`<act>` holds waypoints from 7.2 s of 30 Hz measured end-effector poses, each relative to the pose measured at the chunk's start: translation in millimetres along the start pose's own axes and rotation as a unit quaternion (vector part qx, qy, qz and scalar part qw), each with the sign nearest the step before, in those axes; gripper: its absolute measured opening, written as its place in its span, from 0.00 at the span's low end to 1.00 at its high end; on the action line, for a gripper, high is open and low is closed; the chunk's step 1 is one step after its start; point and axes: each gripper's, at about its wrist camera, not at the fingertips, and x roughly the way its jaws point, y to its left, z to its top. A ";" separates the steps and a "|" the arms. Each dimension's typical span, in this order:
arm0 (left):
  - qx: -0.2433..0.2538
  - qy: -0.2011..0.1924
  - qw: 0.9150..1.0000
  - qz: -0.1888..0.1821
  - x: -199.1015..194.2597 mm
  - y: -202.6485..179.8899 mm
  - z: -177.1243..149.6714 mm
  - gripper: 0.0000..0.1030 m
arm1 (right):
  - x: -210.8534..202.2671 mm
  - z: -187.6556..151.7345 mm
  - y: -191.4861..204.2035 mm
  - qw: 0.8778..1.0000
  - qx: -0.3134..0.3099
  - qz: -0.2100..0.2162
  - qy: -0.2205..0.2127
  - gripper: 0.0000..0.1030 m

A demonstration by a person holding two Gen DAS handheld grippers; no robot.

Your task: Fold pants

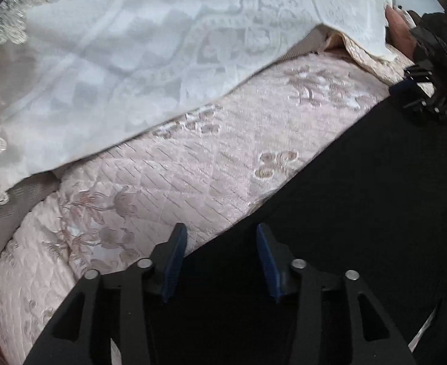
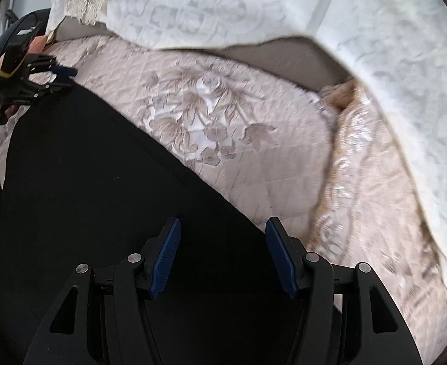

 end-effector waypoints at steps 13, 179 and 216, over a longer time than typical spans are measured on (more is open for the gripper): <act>0.039 -0.016 0.999 -0.004 4.4 -25.6 -11.2 0.07 | 1.6 -1.4 14.3 0.999 -0.030 0.019 0.005 0.09; -0.286 -0.073 0.951 0.091 -181.3 -205.2 -229.7 0.17 | -96.8 -204.6 307.4 0.968 0.189 -0.125 -0.108 0.35; -0.386 -0.090 0.914 0.089 -221.9 -171.8 -287.8 0.27 | -112.6 -180.3 365.9 0.977 0.120 -0.074 -0.162 0.41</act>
